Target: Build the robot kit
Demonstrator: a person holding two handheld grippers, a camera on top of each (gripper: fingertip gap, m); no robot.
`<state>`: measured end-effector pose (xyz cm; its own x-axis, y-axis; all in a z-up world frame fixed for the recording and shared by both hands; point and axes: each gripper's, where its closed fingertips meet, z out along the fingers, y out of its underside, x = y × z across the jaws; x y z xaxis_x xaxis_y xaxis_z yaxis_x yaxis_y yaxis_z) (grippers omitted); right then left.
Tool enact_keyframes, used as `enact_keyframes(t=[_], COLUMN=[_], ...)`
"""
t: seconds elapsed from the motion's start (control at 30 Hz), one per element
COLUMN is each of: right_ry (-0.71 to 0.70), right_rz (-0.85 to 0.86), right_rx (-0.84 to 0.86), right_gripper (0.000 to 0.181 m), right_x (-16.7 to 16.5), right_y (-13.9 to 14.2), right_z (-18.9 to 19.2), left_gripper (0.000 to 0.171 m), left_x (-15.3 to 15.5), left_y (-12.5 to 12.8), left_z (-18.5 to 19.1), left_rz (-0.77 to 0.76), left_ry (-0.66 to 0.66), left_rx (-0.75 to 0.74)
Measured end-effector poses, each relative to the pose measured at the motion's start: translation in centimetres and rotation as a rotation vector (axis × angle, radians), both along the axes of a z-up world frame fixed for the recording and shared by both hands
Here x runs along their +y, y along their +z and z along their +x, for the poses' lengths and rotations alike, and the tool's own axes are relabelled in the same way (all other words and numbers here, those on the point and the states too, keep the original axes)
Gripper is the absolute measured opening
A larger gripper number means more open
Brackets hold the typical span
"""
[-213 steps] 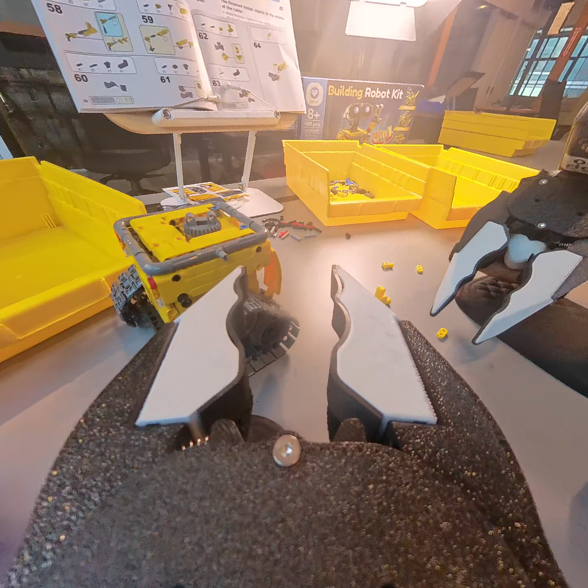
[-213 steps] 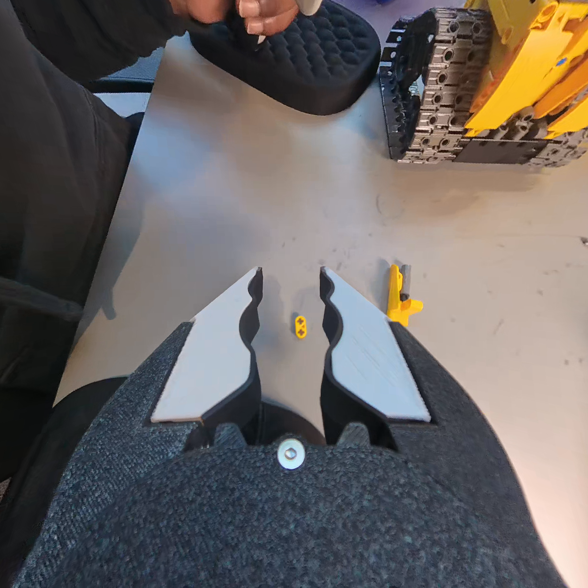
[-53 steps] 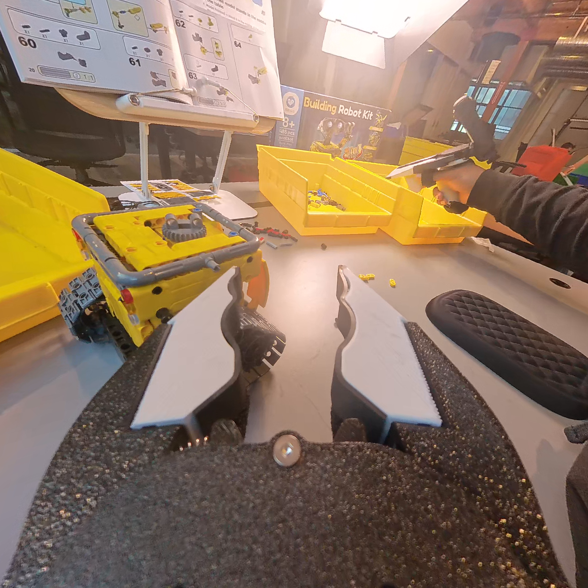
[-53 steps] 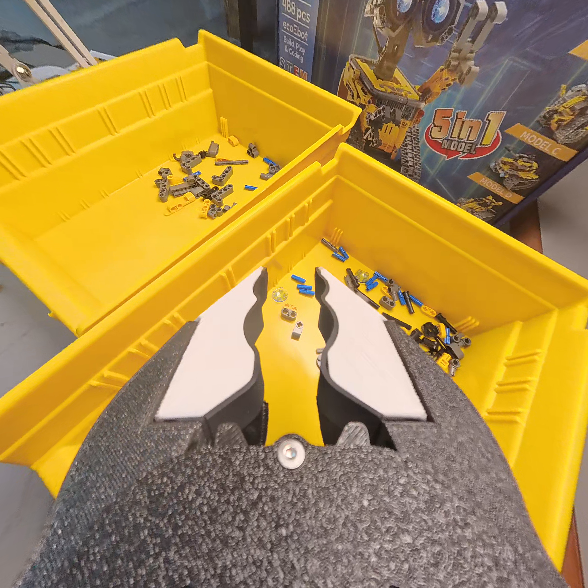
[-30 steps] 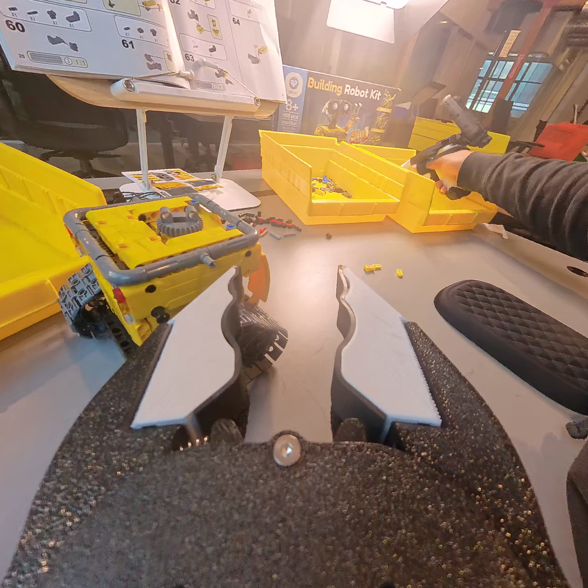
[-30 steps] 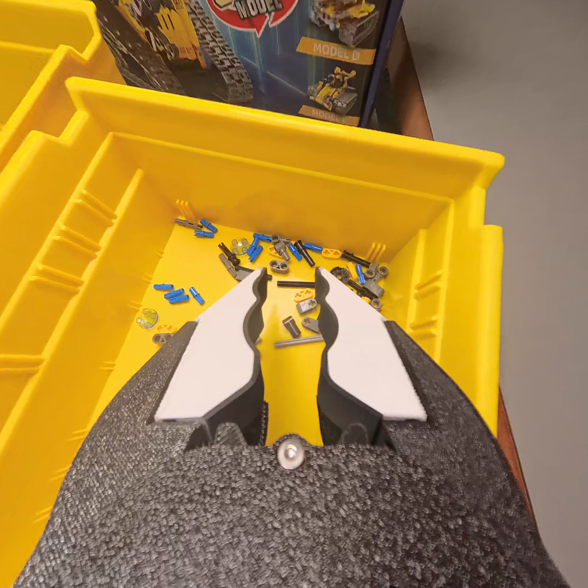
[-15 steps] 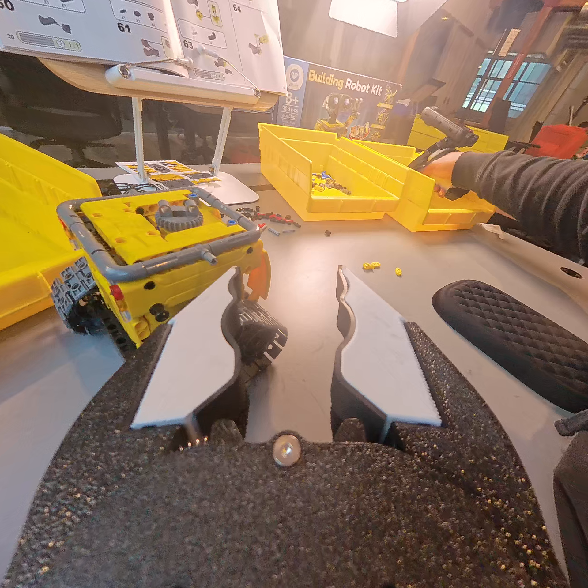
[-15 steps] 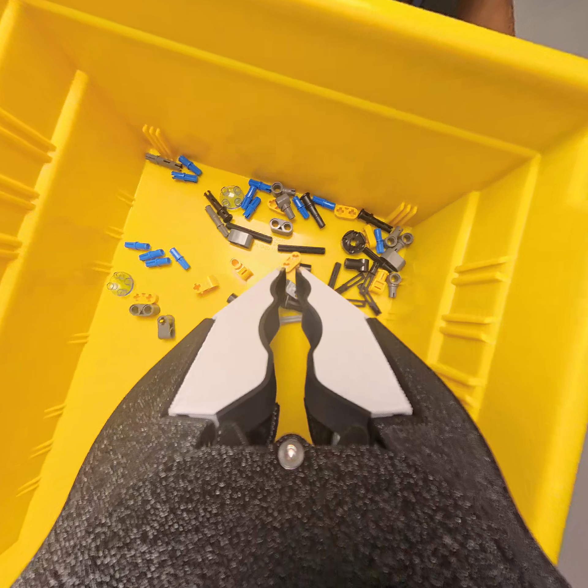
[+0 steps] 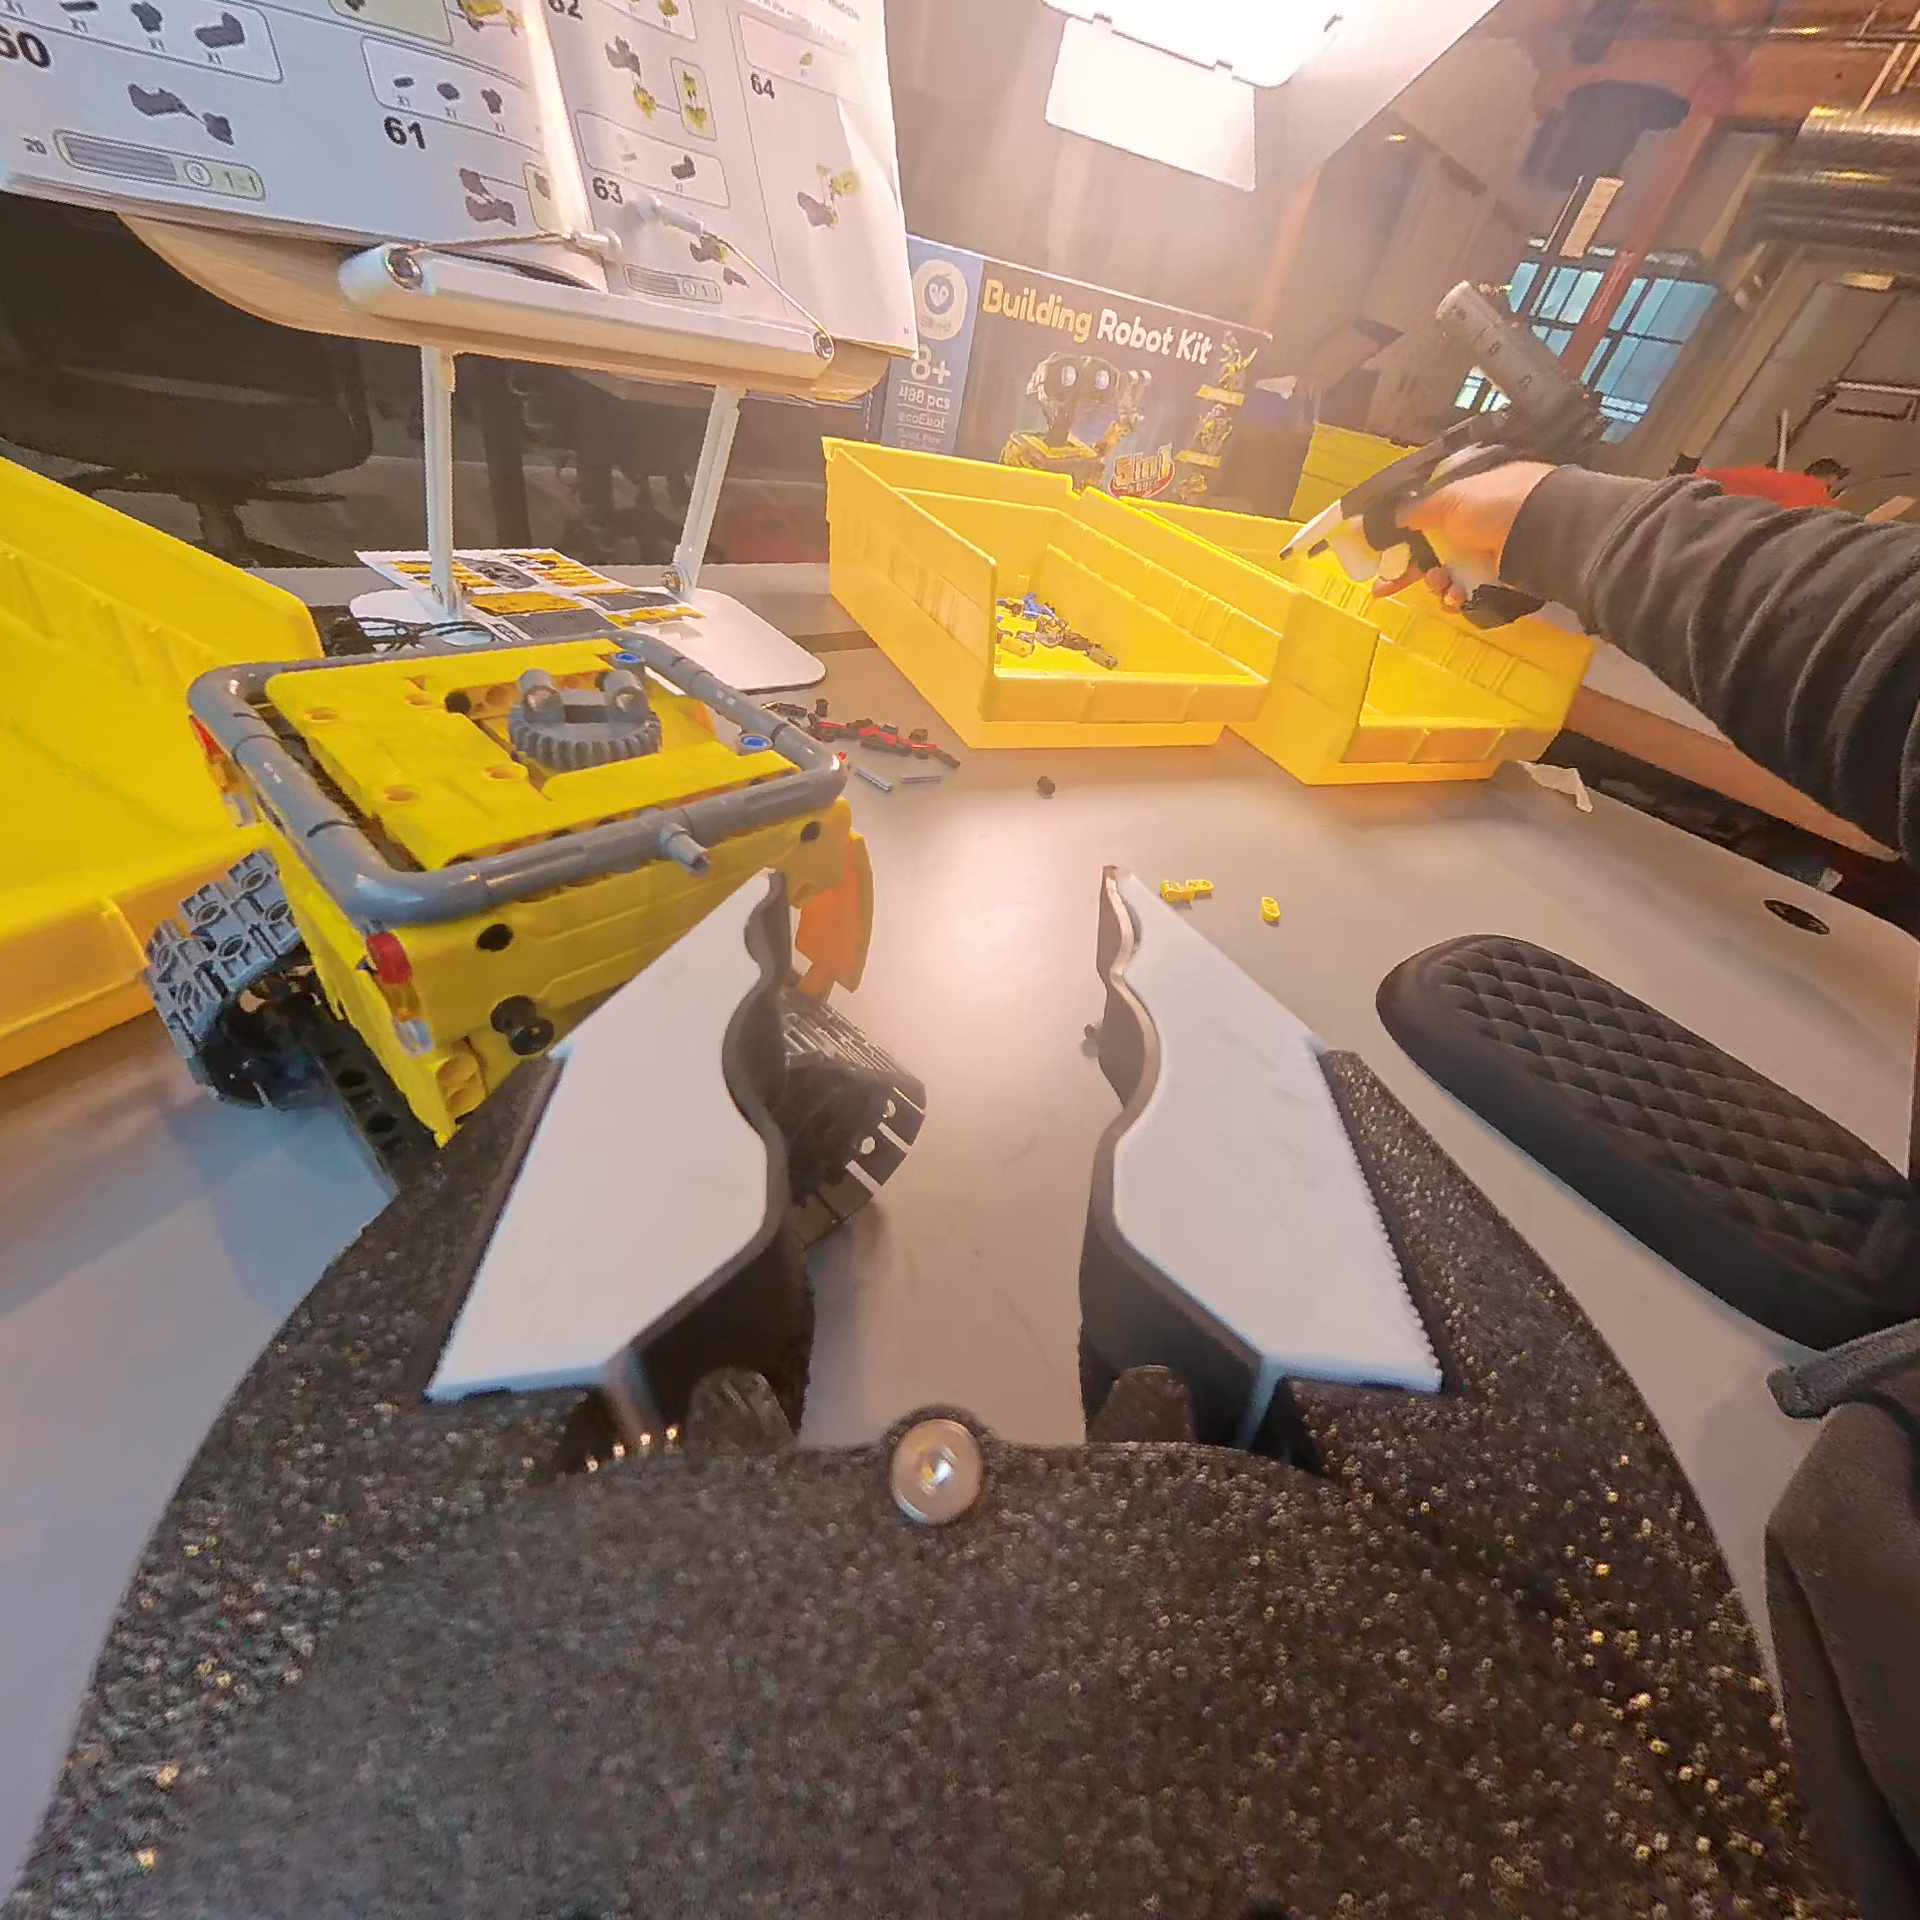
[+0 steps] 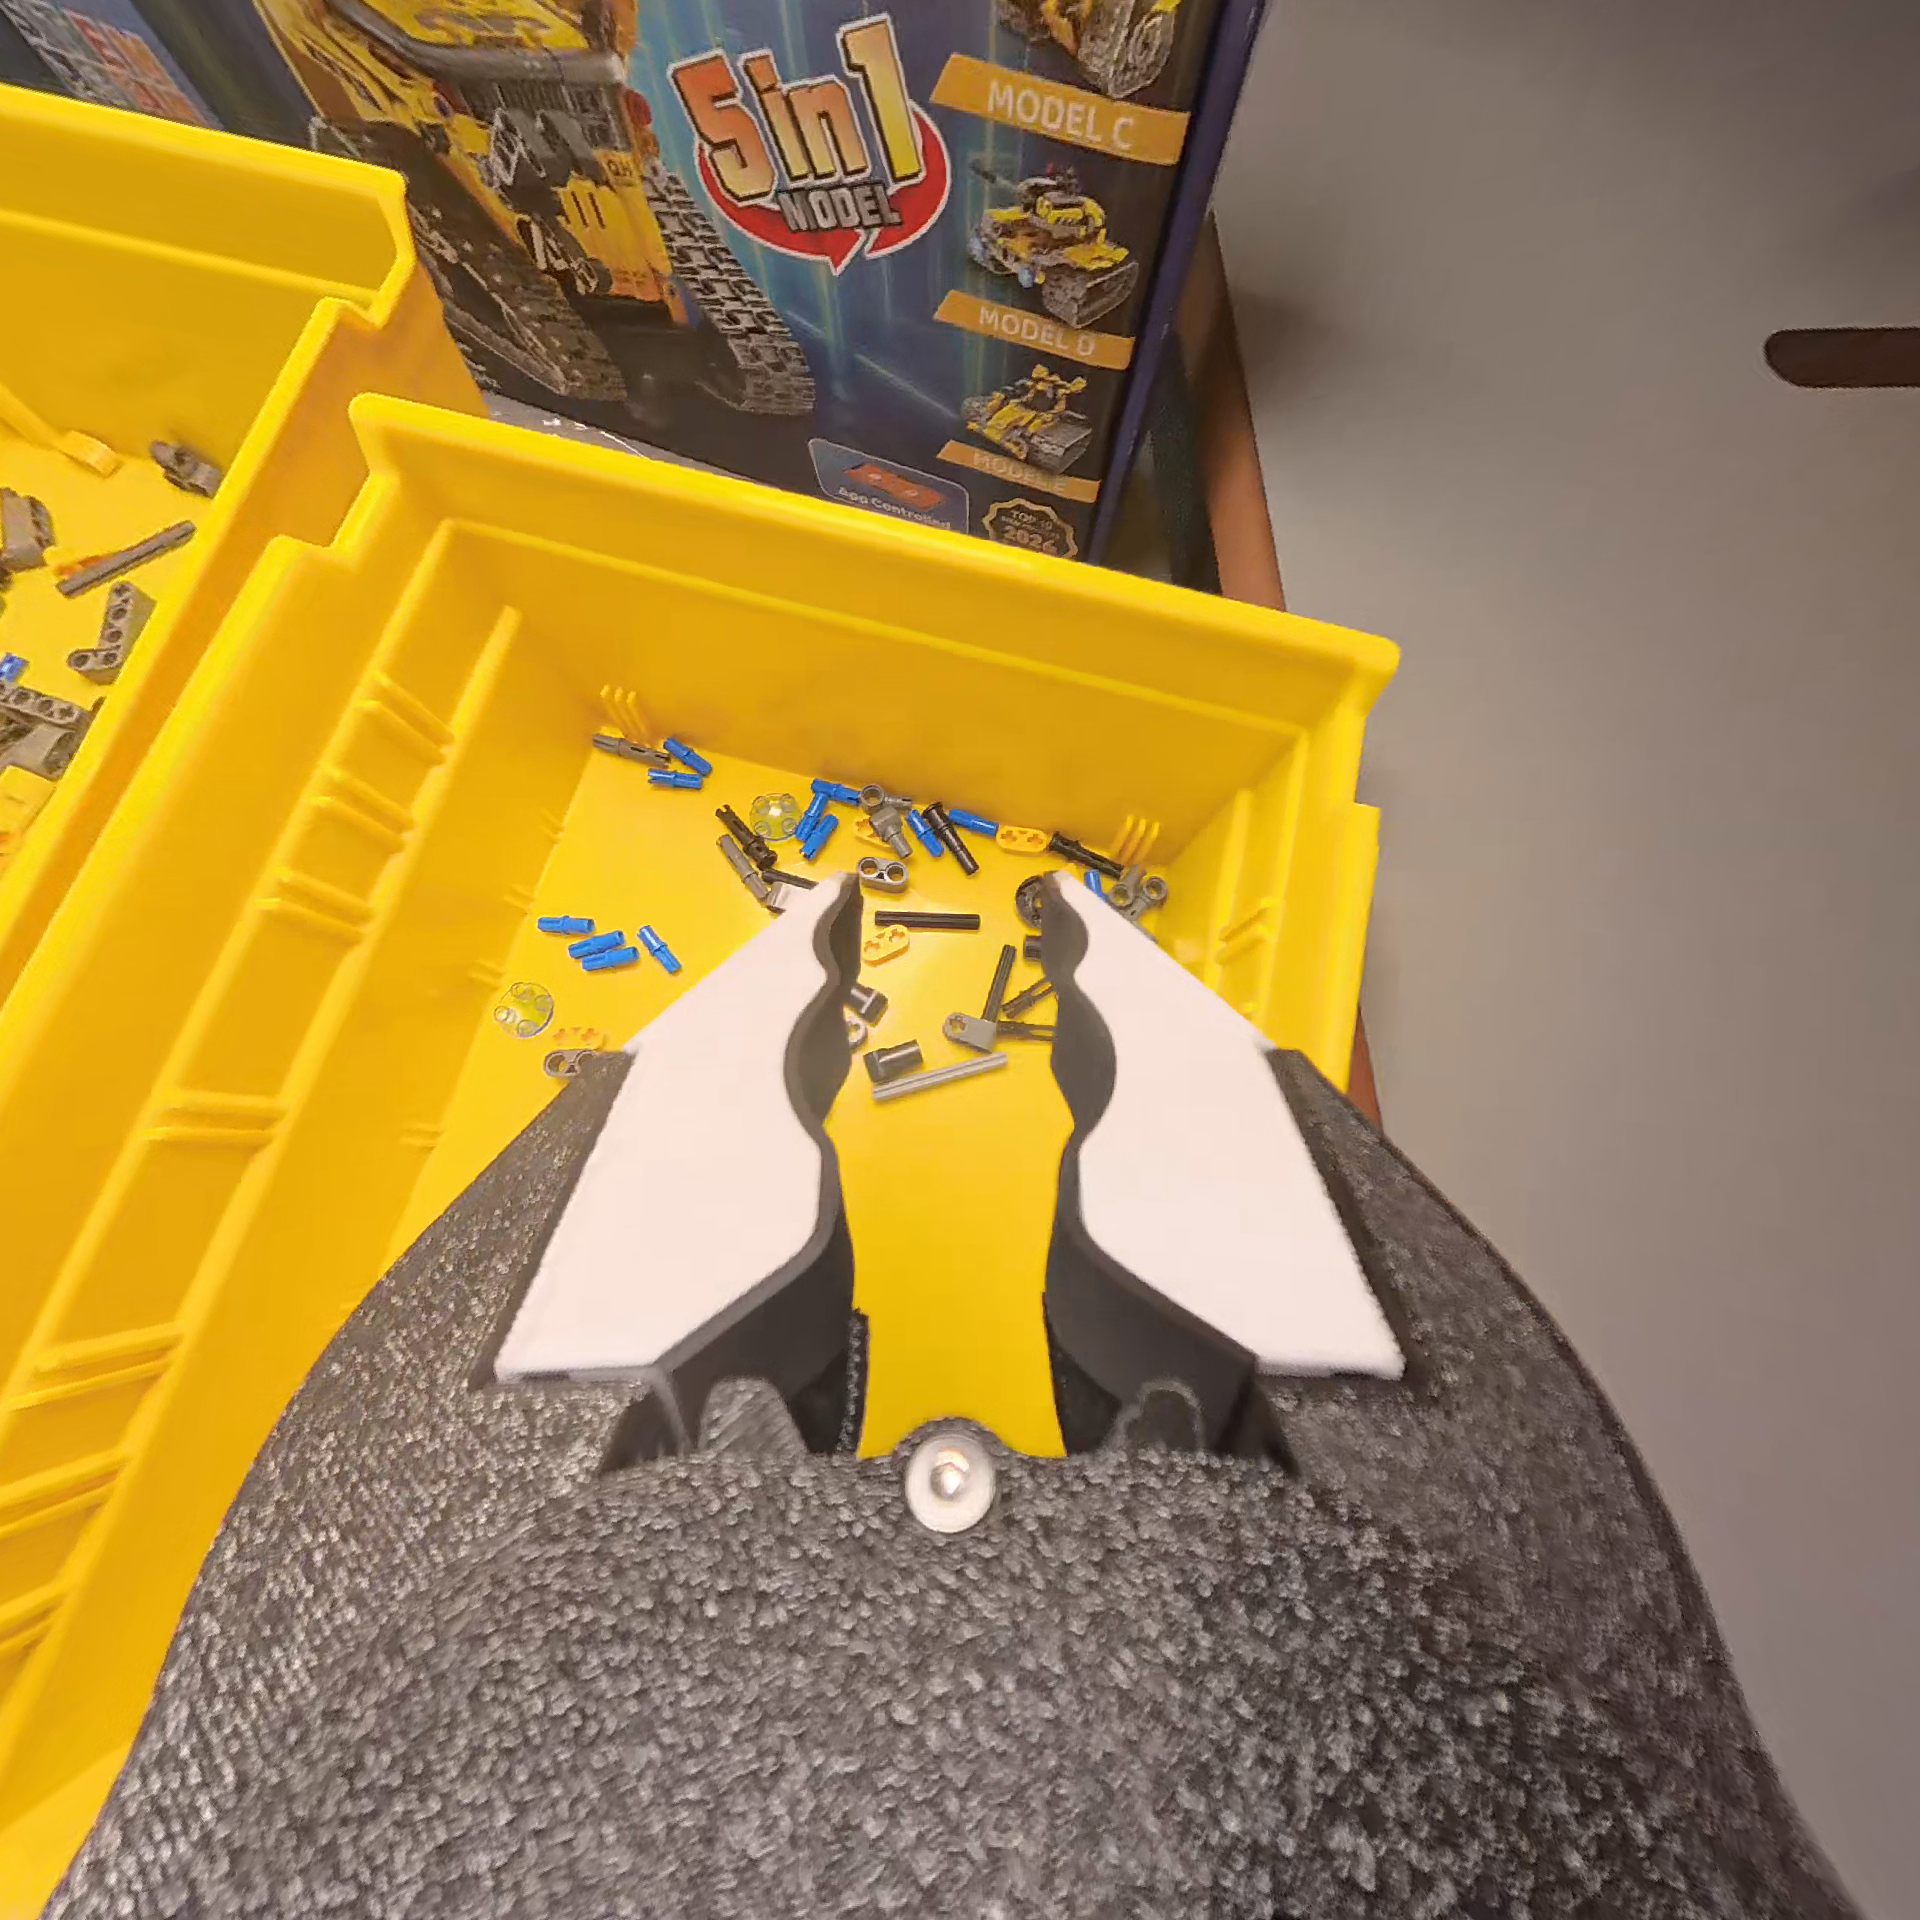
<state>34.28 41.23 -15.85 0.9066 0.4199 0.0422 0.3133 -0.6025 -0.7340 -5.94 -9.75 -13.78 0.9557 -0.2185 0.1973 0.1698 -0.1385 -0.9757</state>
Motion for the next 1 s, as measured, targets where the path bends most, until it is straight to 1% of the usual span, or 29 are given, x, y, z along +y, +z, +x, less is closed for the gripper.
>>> enact_keyframes(t=[0.1, 0.2, 0.37, 0.6, 0.67, 0.73, 0.77, 0.83, 0.97, 1.0], right_ry=[-0.035, -0.07, -0.154, -0.247, -0.265, -0.264, -0.245, -0.223, -0.156, -0.149], right_rz=[-0.007, -0.026, -0.03, -0.061, -0.058, -0.086, -0.14, -0.162, -0.235, -0.215], right_rx=[-0.021, -0.038, -0.104, -0.197, -0.198, -0.208, -0.197, -0.186, -0.056, -0.028], right_gripper=[0.033, 0.027, 0.0, 0.0, 0.0, 0.0, 0.0, 0.0, 0.0, 0.0], right_x=[0.6, 1.4, 3.2, 4.6, 4.9, 4.8, 4.2, 3.6, 1.5, 1.3], right_y=[-0.2, -1.2, -3.9, -7.7, -8.0, -8.1, -8.6, -8.5, -8.4, -7.7], right_z=[0.5, 0.4, 1.1, 1.8, 1.8, 1.7, 1.3, 1.2, 0.6, 0.7], left_gripper=[0.058, 0.058, 0.058, 0.058, 0.058, 0.058, 0.058, 0.058, 0.058, 0.058], left_x=[-0.1, -0.1, -0.2, -0.3, -0.4, -0.4, -0.5, -0.5, -0.6, -0.6], left_y=[0.1, 0.1, 0.3, 0.5, 0.6, 0.7, 0.7, 0.8, 0.9, 0.9], left_z=[0.0, 0.0, -0.1, -0.5, -0.7, -0.9, -1.0, -1.1, -1.0, -1.0], left_rz=[0.005, 0.006, 0.016, 0.032, 0.038, 0.043, 0.045, 0.05, 0.053, 0.054], left_ry=[-0.005, -0.012, -0.013, -0.018, -0.019, -0.021, -0.024, -0.034, -0.048, -0.052], left_rx=[-0.006, -0.013, -0.029, -0.074, -0.092, -0.115, -0.127, -0.153, -0.17, -0.169])
